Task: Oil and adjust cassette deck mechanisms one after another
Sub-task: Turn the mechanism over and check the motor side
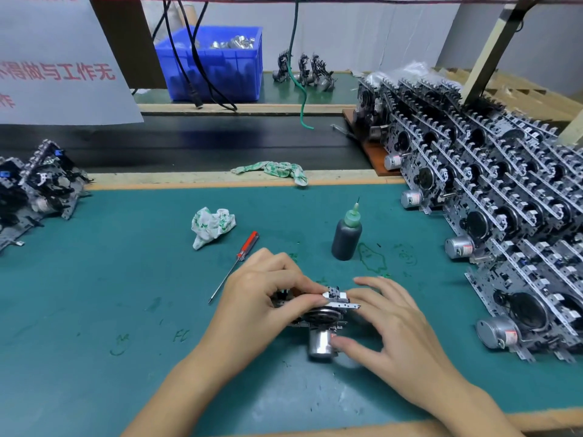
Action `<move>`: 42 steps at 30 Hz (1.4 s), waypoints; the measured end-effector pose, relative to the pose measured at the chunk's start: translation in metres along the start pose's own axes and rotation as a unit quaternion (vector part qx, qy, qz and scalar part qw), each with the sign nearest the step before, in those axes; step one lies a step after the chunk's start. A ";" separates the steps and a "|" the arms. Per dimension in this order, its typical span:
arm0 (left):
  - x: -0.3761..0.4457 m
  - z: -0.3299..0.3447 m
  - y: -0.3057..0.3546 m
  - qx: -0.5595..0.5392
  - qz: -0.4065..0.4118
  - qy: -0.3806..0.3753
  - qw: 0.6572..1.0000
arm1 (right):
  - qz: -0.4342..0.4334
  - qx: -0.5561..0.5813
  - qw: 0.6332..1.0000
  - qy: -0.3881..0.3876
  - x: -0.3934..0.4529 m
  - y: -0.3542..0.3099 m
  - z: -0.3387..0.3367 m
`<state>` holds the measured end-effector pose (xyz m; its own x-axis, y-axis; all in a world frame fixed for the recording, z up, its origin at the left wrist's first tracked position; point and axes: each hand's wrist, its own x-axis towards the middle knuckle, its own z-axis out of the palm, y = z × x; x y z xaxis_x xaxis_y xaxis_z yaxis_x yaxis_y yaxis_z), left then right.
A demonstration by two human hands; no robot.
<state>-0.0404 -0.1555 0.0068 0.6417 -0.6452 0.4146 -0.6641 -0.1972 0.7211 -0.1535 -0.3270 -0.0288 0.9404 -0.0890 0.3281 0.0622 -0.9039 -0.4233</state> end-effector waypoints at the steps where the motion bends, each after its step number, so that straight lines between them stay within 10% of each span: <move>1: 0.000 -0.002 0.001 0.000 0.000 -0.009 1.000 | 0.002 0.011 1.000 0.009 0.003 -0.002 -0.004; 6: -0.003 -0.029 -0.004 0.053 0.025 -0.046 0.997 | -0.069 -0.030 0.995 0.065 0.040 -0.026 -0.028; 19: 0.031 -0.072 0.016 0.258 0.178 -0.130 0.941 | -0.234 -0.151 0.957 -0.078 0.080 -0.044 -0.056; 27: 0.196 -0.096 0.077 0.304 0.326 -0.093 0.890 | -0.121 -0.133 0.980 0.084 0.157 -0.024 -0.158; 42: 0.307 0.104 -0.020 0.250 0.109 -0.236 0.933 | 0.161 -0.270 0.949 0.013 0.195 0.128 -0.083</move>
<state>0.1300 -0.4264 0.0623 0.3076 -0.9403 0.1456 -0.9308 -0.2656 0.2509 0.0103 -0.4946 0.0518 0.8730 -0.4002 0.2788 -0.4131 -0.9106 -0.0134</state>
